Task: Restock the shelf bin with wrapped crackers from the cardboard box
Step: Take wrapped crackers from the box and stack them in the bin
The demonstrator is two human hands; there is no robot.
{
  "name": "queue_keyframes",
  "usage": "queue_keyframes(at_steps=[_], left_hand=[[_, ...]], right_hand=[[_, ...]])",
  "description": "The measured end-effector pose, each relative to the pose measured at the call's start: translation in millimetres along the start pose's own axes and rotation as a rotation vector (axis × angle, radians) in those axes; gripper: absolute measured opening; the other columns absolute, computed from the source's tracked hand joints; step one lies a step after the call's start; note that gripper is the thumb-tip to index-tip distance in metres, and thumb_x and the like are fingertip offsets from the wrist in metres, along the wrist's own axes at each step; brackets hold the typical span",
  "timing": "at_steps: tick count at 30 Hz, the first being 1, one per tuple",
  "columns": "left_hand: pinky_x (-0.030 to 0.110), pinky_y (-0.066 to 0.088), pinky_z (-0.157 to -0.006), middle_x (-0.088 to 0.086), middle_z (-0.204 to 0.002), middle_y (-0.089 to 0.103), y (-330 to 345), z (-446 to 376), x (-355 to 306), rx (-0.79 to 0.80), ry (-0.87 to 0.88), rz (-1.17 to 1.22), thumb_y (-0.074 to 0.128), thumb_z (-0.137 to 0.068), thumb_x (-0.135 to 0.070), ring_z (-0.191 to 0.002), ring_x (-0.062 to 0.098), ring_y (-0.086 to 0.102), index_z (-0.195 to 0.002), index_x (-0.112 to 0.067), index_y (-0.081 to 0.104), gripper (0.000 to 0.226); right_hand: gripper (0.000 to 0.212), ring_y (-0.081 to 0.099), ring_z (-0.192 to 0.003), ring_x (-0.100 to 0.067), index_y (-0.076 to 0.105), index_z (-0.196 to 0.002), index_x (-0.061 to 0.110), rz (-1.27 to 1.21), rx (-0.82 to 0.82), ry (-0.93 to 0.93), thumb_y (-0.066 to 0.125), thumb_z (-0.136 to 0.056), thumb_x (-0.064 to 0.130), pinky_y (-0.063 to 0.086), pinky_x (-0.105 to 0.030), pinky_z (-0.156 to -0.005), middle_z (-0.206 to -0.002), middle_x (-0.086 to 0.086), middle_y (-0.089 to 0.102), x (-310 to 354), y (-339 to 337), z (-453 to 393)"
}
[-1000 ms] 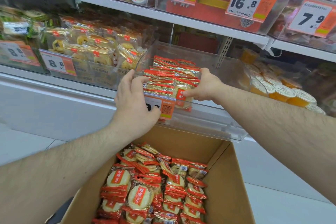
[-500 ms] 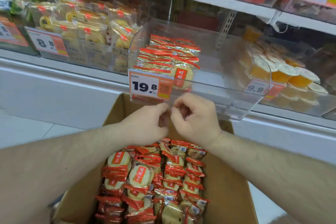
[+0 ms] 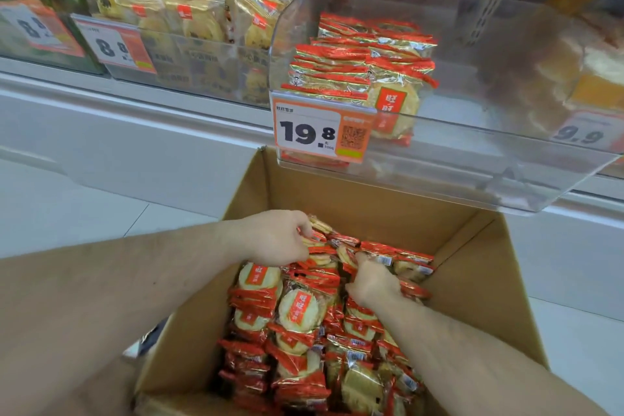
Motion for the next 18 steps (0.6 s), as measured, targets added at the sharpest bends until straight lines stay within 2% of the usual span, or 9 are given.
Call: queue_keyframes(at_steps=[2, 4, 6, 7, 10, 13, 15, 16, 18], left_hand=[[0.045, 0.055, -0.081, 0.003, -0.108, 0.072, 1, -4, 6, 0.002, -0.028, 0.014, 0.06, -0.087, -0.023, -0.093, 0.025, 0.069, -0.111, -0.032, 0.047, 0.029], [0.041, 0.054, -0.071, 0.003, -0.103, 0.073, 1, -6, 10, -0.003, -0.058, 0.043, 0.061, -0.086, -0.023, -0.08, 0.023, 0.069, -0.114, -0.03, 0.048, 0.032], [0.034, 0.047, -0.059, 0.004, -0.092, 0.071, 1, -8, 10, -0.005, -0.087, 0.099, 0.059, -0.088, -0.023, -0.062, 0.016, 0.06, -0.119, -0.028, 0.048, 0.034], [0.032, 0.048, -0.059, 0.006, -0.091, 0.069, 0, -8, 9, 0.0, -0.109, 0.142, 0.056, -0.09, -0.025, -0.063, 0.015, 0.059, -0.124, -0.028, 0.046, 0.035], [0.038, 0.058, -0.076, 0.011, -0.111, 0.061, 1, -3, -2, 0.051, -0.181, 0.307, 0.043, -0.099, -0.04, -0.081, 0.022, 0.068, -0.138, -0.029, 0.035, 0.041], [0.044, 0.055, -0.08, 0.02, -0.135, 0.048, 4, 2, -16, 0.064, -0.259, 0.495, 0.033, -0.1, -0.055, -0.099, 0.036, 0.065, -0.148, -0.032, 0.022, 0.054], [0.049, 0.054, -0.083, 0.025, -0.142, 0.043, 3, 1, -21, 0.066, -0.302, 0.701, 0.035, -0.1, -0.053, -0.107, 0.044, 0.061, -0.145, -0.025, 0.029, 0.053], [0.049, 0.055, -0.084, 0.026, -0.136, 0.048, 0, 1, -22, 0.06, -0.311, 0.792, 0.039, -0.101, -0.044, -0.103, 0.042, 0.063, -0.138, -0.017, 0.038, 0.046], [0.045, 0.058, -0.084, 0.02, -0.109, 0.063, -8, -1, -18, 0.031, -0.3, 0.874, 0.045, -0.096, -0.017, -0.08, 0.03, 0.07, -0.112, -0.006, 0.053, 0.021]], right_hand=[[0.03, 0.066, -0.102, -0.027, 0.054, -0.118, 0.023, 0.052, -0.096, -0.067, 0.053, -0.088, 0.019, 0.046, -0.029, -0.072, -0.112, -0.003, 0.068, 2, -1, -1], [0.016, 0.067, -0.096, -0.027, 0.058, -0.102, 0.021, 0.05, -0.165, -0.1, 0.051, -0.088, 0.022, 0.045, -0.03, -0.071, -0.102, -0.002, 0.071, 0, -10, 5], [0.018, 0.067, -0.091, -0.027, 0.061, -0.095, 0.022, -0.012, -0.207, -0.076, 0.051, -0.088, 0.035, 0.048, -0.03, -0.071, -0.095, 0.0, 0.071, -7, -24, 14], [0.023, 0.067, -0.088, -0.026, 0.062, -0.092, 0.022, -0.063, -0.228, -0.054, 0.051, -0.088, 0.042, 0.05, -0.031, -0.07, -0.091, 0.001, 0.07, -10, -32, 21], [0.03, 0.066, -0.082, -0.023, 0.064, -0.088, 0.023, -0.206, -0.316, -0.082, 0.052, -0.087, 0.05, 0.053, -0.031, -0.068, -0.08, 0.005, 0.069, -11, -60, 50], [0.02, 0.066, -0.079, -0.021, 0.07, -0.089, 0.024, -0.277, -0.524, -0.335, 0.057, -0.085, 0.039, 0.053, -0.035, -0.068, -0.081, 0.005, 0.071, 14, -89, 83], [0.017, 0.063, -0.073, -0.017, 0.072, -0.083, 0.022, -0.325, -0.69, -0.557, 0.059, -0.084, 0.032, 0.051, -0.035, -0.065, -0.076, 0.006, 0.07, 37, -102, 103], [0.015, 0.061, -0.07, -0.013, 0.073, -0.083, 0.021, -0.343, -0.748, -0.65, 0.061, -0.083, 0.03, 0.05, -0.033, -0.064, -0.073, 0.007, 0.068, 45, -105, 109], [0.017, 0.057, -0.073, -0.007, 0.074, -0.092, 0.02, -0.358, -0.767, -0.814, 0.063, -0.084, 0.029, 0.048, -0.03, -0.063, -0.077, 0.01, 0.067, 52, -102, 113]])
Point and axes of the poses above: each hand's wrist, its own z-axis away from the middle knuckle, its own y-axis out of the palm, x = y × z, the point moved 3 cm from there along -z, towards the middle knuckle
